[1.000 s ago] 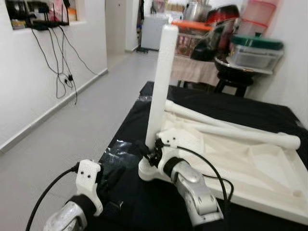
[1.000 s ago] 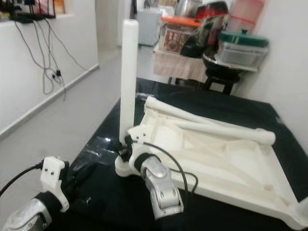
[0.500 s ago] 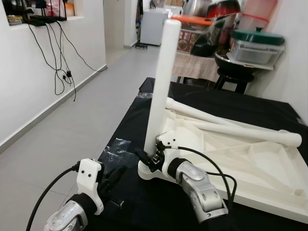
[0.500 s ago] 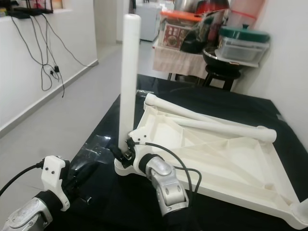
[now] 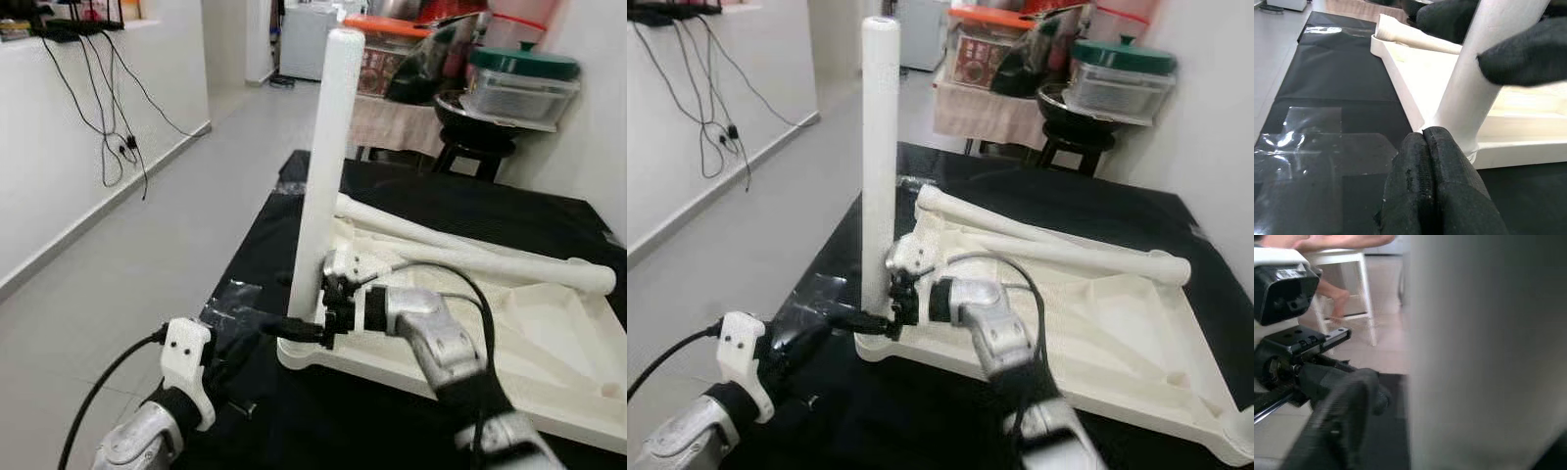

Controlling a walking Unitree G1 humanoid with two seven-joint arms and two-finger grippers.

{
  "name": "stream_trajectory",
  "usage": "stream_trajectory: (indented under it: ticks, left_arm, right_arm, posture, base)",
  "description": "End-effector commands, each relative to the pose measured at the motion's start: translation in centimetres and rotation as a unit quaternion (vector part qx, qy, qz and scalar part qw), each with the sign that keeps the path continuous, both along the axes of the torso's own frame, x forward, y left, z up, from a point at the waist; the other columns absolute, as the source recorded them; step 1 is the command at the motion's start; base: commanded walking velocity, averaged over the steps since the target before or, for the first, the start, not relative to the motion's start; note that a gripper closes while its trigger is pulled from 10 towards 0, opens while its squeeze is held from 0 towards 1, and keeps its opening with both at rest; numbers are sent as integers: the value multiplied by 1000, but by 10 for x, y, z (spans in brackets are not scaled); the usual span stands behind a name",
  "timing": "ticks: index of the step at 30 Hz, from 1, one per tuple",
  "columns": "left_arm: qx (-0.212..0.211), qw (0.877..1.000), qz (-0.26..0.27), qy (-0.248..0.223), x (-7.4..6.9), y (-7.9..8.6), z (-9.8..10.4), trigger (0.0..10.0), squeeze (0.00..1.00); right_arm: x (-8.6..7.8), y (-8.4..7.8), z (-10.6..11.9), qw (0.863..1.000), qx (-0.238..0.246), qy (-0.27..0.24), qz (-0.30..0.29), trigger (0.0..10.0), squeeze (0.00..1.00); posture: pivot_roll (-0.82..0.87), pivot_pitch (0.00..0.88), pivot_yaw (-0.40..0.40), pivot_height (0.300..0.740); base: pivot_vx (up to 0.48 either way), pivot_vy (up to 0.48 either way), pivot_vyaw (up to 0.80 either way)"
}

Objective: Building children table

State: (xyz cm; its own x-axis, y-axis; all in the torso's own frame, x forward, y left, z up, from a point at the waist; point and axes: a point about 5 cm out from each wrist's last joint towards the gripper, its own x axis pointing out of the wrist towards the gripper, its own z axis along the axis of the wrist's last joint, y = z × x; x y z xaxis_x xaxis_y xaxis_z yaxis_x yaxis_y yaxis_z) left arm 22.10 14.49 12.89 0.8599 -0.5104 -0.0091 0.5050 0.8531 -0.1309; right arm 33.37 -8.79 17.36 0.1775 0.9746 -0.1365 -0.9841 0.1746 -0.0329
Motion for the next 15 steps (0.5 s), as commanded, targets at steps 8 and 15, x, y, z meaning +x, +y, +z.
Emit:
stream_trajectory:
  ticks: [8,15]
  left_arm:
    - [0,1000,-1,8,-2,-3,-5,10000,0]
    - [-1,1000,-4,9,-6,-3,-4,10000,0]
  right_arm:
    - [4,-21,-12,999,-3,36,6,0,0]
    - [-5,-32,-44,985,-55,27,-164,0,0]
  posture:
    - [138,0,-123,740]
    - [133,0,-136,740]
  base:
    - [0,0,0]
    - [0,0,0]
